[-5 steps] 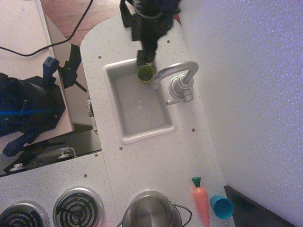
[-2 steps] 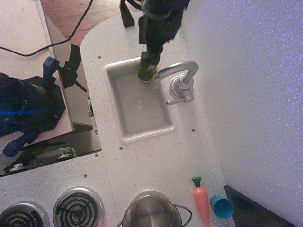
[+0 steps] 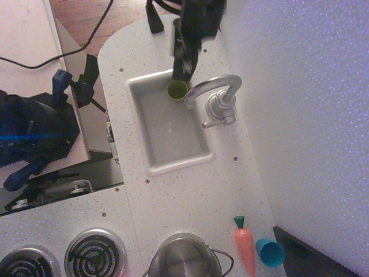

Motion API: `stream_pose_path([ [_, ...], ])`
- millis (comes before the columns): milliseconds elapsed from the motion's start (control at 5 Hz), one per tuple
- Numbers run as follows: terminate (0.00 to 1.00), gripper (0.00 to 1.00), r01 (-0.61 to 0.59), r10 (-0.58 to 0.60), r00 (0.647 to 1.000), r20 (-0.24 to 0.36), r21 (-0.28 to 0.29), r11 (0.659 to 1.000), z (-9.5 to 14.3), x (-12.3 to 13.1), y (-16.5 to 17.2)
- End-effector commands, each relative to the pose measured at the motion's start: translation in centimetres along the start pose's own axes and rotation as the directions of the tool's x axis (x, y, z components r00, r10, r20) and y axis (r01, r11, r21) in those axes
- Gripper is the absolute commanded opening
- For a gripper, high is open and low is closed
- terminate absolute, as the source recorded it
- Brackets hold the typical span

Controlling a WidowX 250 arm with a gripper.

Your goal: Turn faucet right

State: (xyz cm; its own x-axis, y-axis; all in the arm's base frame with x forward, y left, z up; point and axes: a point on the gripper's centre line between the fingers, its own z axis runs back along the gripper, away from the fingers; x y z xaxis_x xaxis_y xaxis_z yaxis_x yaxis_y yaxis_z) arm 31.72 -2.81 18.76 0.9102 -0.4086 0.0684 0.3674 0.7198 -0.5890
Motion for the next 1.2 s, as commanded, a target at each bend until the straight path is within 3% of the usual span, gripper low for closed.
stream_pose_path([
  [0, 0.0, 1.0, -0.01, 0.012, 1.0, 0.025, -0.053, 0.999, 0.4, -0.1, 0.4],
  [200, 0.0, 1.0, 0.026, -0.018, 0.998, 0.062, -0.144, 0.989, 0.1, 0.1, 0.6],
  [400, 0.0, 1.0, 0.066, -0.067, 0.997, 0.049, 0.017, 0.998, 0.0, 1.2, -0.5],
  [600, 0.0, 1.0, 0.19, -0.225, 0.972, 0.071, 0.336, 0.923, -1.2, 3.5, -4.2],
  [800, 0.0, 1.0, 0.249, -0.322, 0.923, 0.209, 0.311, 0.917, -0.9, 3.7, -5.2],
  [1000, 0.0, 1.0, 0.265, -0.331, 0.927, 0.177, 0.317, 0.911, -0.8, 3.6, -5.3],
])
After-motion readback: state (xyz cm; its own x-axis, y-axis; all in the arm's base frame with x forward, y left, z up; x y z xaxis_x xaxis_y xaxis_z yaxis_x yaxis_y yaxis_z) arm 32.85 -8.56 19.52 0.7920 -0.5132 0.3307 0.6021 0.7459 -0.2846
